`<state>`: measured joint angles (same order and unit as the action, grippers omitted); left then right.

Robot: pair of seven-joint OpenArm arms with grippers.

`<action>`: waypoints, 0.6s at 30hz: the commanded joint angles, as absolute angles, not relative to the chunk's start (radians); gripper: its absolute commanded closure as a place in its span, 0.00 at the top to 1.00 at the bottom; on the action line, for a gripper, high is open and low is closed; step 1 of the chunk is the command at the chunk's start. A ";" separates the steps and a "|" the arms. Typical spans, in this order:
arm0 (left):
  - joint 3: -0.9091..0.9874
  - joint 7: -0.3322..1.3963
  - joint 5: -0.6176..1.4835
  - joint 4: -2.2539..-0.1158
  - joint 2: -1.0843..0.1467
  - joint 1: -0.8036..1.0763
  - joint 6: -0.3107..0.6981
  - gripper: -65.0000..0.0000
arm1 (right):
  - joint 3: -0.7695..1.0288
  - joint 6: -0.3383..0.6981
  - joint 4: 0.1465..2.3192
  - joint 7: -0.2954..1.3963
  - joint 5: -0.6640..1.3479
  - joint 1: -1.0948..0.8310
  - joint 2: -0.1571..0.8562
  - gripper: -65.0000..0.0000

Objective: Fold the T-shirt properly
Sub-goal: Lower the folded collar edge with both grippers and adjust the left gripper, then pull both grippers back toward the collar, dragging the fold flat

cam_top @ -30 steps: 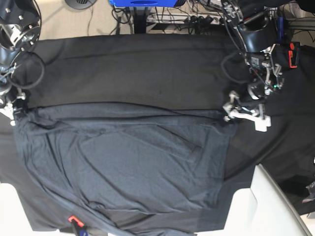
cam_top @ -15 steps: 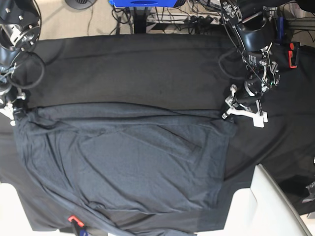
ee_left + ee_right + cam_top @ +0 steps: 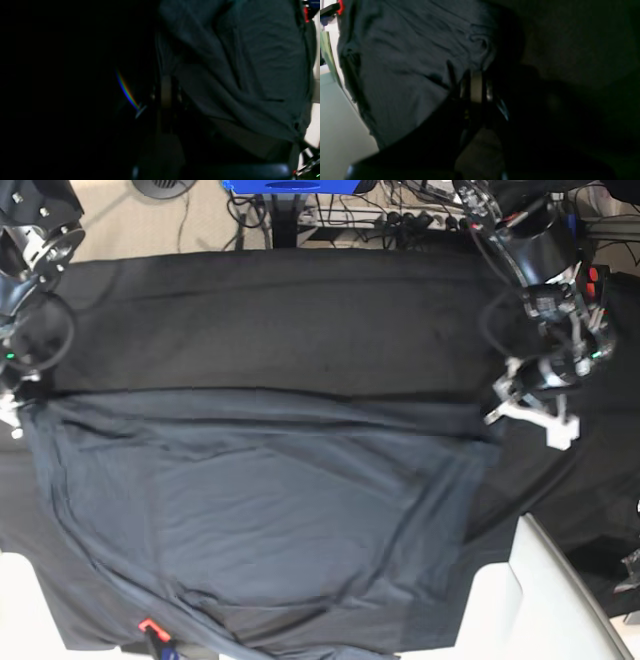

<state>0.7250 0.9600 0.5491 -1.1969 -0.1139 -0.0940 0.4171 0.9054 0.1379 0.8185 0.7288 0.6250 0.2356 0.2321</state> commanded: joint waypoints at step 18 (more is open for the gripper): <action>0.720 1.013 0.570 -1.452 -0.114 0.081 0.421 0.00 | 0.924 0.142 1.141 0.918 0.645 0.140 0.179 0.00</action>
<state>0.7185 1.0245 0.5575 -1.4349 -0.1024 0.0864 0.4194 0.9188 0.1368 1.1221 0.9310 0.6292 0.1322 0.1619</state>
